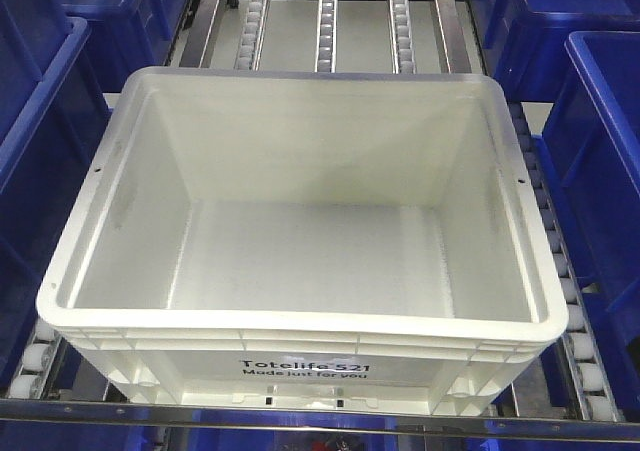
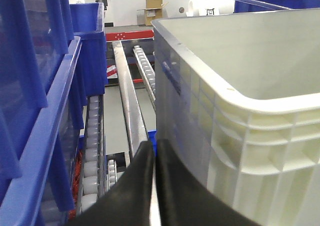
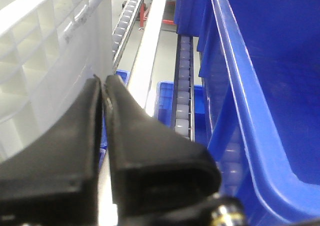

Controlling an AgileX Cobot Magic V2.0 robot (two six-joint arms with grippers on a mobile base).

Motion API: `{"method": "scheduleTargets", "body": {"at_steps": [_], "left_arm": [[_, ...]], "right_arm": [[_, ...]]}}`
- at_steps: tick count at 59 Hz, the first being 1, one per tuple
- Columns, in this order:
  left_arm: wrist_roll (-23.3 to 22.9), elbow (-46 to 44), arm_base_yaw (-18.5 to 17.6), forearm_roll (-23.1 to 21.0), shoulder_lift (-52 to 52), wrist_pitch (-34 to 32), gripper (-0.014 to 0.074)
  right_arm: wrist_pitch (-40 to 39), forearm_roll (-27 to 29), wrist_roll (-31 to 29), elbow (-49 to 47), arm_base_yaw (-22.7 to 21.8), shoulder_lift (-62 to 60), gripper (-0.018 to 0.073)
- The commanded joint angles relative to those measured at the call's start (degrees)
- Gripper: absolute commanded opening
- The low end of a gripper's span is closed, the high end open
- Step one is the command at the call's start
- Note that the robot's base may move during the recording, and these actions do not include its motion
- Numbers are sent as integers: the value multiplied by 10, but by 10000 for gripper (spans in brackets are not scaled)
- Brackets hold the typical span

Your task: Move bin from left to right shelf

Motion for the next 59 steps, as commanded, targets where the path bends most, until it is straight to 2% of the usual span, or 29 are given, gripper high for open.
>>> {"method": "scheduleTargets", "body": {"at_steps": [1, 59], "left_arm": [[-4, 11, -3, -2, -9, -43, -6], [-4, 11, -3, -2, -9, -43, -6]], "right_arm": [[-45, 1, -2, 11, 0, -6, -8], [-51, 1, -2, 11, 0, -6, -8]]}}
